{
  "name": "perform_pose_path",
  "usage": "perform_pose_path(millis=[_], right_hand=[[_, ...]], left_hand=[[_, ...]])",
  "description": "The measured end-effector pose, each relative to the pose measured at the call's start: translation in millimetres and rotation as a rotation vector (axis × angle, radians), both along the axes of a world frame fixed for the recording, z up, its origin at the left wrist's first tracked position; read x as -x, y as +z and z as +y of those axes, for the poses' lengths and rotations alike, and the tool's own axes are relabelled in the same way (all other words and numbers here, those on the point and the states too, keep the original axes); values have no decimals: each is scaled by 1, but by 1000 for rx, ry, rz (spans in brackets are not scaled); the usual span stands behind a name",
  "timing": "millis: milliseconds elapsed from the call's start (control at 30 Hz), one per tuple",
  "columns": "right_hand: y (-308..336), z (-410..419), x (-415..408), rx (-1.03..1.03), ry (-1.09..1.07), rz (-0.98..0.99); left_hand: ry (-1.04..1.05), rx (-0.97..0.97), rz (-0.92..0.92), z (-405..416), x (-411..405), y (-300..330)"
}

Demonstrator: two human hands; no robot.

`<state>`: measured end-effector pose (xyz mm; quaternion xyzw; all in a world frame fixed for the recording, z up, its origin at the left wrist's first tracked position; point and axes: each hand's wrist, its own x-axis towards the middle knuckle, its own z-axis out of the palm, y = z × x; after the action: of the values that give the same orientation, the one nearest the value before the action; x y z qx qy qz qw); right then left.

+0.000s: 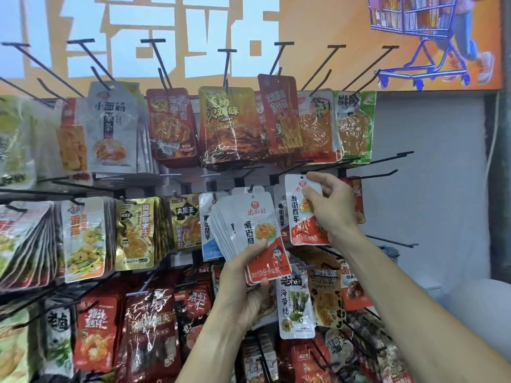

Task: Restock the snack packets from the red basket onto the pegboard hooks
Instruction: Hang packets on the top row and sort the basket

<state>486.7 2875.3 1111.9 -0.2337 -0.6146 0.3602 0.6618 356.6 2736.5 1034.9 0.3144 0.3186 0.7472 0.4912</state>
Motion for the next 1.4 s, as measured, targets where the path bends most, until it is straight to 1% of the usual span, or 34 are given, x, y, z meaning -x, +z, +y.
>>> perform_pose_path(millis=[167,300,467,533,567,633,667,733,800,867,967,1100,1200,1400], right_hand=[[5,-1,-1,-67,-113,-84],[7,5,6,-50,-208,-140],[8,15,28,-4,-290,-361],[3,6,23,-9,-333,-326],[-3,-2,19,-21,-296,-250],[-18,-26,11,-4,-115,-72],[-24,-37,9,16,-58,-39],[-32,-47,9,78,16,-33],[-32,-46,10,160,153,46],[-29,-44,8,171,203,106],[-25,-39,7,145,177,117],[-12,-17,5,92,11,156],[-4,-5,3,54,-82,90],[6,0,-3,-3,-153,-20]], left_hand=[[8,5,17,-1,1,0],[17,-3,28,-2,2,1],[0,-3,47,1,-1,3],[-2,1,48,2,-2,1],[3,1,46,2,-2,1],[9,2,42,4,-2,1],[8,6,40,6,-3,1],[2,14,44,7,-7,2],[-2,19,46,7,-13,5],[-28,17,19,5,-18,7],[-56,8,-31,3,-21,12],[-40,16,-57,2,-21,13],[-60,7,-40,-1,-18,12],[-41,-23,20,-6,-13,8]])
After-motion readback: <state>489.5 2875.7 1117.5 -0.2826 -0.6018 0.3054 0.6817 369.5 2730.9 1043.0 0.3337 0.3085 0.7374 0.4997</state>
